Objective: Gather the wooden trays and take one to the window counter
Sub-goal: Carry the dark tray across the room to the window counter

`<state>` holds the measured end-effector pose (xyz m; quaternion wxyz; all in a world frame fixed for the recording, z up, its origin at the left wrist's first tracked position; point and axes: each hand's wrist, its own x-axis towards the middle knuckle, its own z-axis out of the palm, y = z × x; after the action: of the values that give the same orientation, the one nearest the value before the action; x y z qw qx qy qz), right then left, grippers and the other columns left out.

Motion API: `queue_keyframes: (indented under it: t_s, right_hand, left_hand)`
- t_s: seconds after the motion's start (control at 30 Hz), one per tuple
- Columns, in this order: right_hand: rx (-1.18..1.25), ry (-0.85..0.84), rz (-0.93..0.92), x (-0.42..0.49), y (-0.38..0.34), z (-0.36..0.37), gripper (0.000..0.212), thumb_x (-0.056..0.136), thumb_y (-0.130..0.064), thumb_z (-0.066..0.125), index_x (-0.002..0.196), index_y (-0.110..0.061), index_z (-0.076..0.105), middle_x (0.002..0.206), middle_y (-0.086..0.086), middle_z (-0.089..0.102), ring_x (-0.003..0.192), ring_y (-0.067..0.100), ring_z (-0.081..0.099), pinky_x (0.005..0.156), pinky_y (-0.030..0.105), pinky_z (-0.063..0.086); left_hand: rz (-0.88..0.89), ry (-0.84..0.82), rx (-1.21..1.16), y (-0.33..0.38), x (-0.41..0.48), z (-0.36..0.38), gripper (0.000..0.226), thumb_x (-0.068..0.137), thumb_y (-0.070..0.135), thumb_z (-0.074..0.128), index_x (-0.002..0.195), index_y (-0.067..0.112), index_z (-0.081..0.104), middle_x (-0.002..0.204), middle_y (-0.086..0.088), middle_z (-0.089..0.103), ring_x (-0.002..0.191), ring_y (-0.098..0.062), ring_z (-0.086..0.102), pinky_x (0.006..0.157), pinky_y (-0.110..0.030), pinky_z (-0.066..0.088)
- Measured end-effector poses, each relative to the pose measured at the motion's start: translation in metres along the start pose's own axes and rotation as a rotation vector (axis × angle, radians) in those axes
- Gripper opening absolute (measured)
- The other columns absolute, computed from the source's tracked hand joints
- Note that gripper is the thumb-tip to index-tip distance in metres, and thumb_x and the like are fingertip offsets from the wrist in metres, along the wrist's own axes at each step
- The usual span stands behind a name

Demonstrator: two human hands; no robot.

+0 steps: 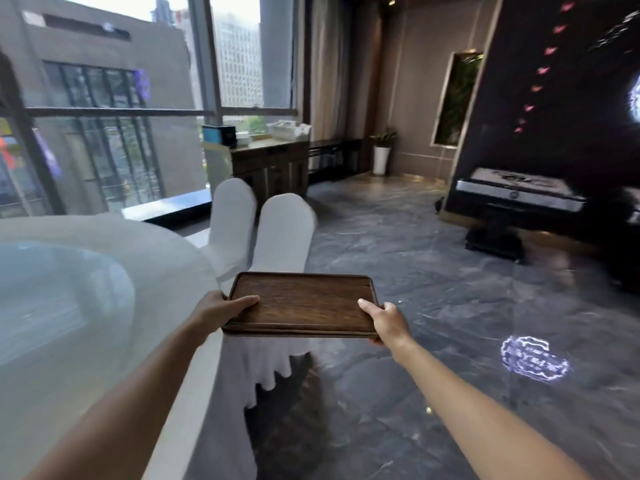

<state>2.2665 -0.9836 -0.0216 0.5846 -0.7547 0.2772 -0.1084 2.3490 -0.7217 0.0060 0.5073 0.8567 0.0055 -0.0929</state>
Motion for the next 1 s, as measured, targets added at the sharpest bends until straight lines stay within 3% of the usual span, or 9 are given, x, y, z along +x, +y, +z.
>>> queue_keyframes:
  t_s: [0.13,0.3,0.43,0.57,0.7,0.87,1.0]
  right_hand:
    - [0.06,0.088,0.021,0.05,-0.003,-0.036,0.029,0.082,-0.037,0.063,0.075,-0.01,0.053,0.088,0.011,0.06,0.076,0.024,0.058,0.052,0.03,0.049]
    - [0.097,0.131,0.056,0.125,-0.002,-0.059,0.031,0.084,-0.034,0.061,0.091,-0.005,0.054,0.086,0.008,0.058,0.065,0.015,0.055,0.038,0.021,0.041]
    - [0.1,0.173,0.06,0.207,-0.012,-0.062,0.029,0.084,-0.033,0.062,0.088,-0.007,0.051,0.075,0.003,0.055,0.062,0.013,0.054,0.036,0.02,0.041]
    - [0.085,0.207,0.039,0.302,-0.046,-0.065,0.031,0.083,-0.034,0.063,0.086,-0.006,0.052,0.073,0.004,0.054,0.062,0.017,0.054,0.045,0.027,0.043]
    - [0.069,0.205,0.01,0.391,-0.08,-0.071,0.033,0.083,-0.037,0.062,0.088,-0.006,0.054,0.08,0.006,0.057,0.068,0.018,0.055,0.048,0.028,0.045]
    - [0.081,0.202,0.032,0.493,-0.09,-0.079,0.035,0.084,-0.036,0.061,0.094,-0.003,0.056,0.085,0.009,0.058,0.065,0.017,0.056,0.043,0.025,0.043]
    - [0.085,0.181,0.059,0.584,-0.083,-0.085,0.031,0.084,-0.036,0.061,0.088,-0.006,0.054,0.078,0.006,0.057,0.062,0.016,0.055,0.046,0.026,0.045]
  left_hand:
    - [0.042,-0.067,0.004,0.039,0.05,0.044,0.044,0.076,0.038,0.073,0.056,0.012,0.043,0.054,-0.003,0.04,0.047,-0.016,0.034,0.043,-0.025,0.024]
    - [0.073,-0.146,-0.011,0.075,0.125,0.099,0.044,0.076,0.038,0.073,0.059,0.013,0.041,0.057,-0.003,0.037,0.048,-0.016,0.031,0.046,-0.026,0.022]
    - [0.109,-0.178,-0.014,0.103,0.202,0.134,0.044,0.078,0.033,0.072,0.055,0.012,0.041,0.052,-0.001,0.037,0.044,-0.013,0.033,0.033,-0.016,0.027]
    - [0.118,-0.185,-0.021,0.147,0.288,0.155,0.045,0.079,0.036,0.071,0.056,0.011,0.041,0.055,-0.003,0.039,0.047,-0.014,0.035,0.044,-0.025,0.025]
    - [0.145,-0.193,-0.045,0.2,0.368,0.172,0.042,0.079,0.036,0.071,0.057,0.011,0.045,0.056,-0.002,0.042,0.049,-0.013,0.037,0.046,-0.024,0.026]
    - [0.142,-0.209,-0.083,0.241,0.455,0.214,0.038,0.08,0.028,0.071,0.056,0.012,0.047,0.043,0.002,0.049,0.048,-0.011,0.041,0.029,-0.009,0.031]
    - [0.105,-0.176,-0.02,0.258,0.531,0.258,0.042,0.078,0.034,0.072,0.056,0.01,0.046,0.054,-0.003,0.043,0.048,-0.013,0.04,0.026,-0.008,0.028]
